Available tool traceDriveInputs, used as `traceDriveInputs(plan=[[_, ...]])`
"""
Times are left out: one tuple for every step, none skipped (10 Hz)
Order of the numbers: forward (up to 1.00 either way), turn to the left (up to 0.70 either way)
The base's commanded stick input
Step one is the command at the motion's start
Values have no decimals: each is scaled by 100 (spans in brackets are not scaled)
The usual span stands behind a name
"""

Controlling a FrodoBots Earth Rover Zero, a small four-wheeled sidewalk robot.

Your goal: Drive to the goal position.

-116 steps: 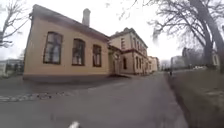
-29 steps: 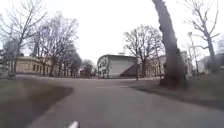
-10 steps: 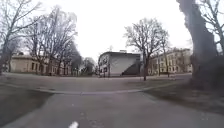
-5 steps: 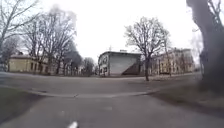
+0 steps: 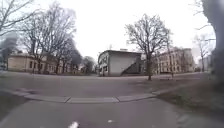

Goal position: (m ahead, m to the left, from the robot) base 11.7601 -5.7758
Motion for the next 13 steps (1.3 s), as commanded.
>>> traceDriveInputs(plan=[[100,0],[100,0],[100,0],[100,0],[100,0],[100,0],[100,0],[100,0],[100,0],[100,0],[100,0],[100,0],[100,0]])
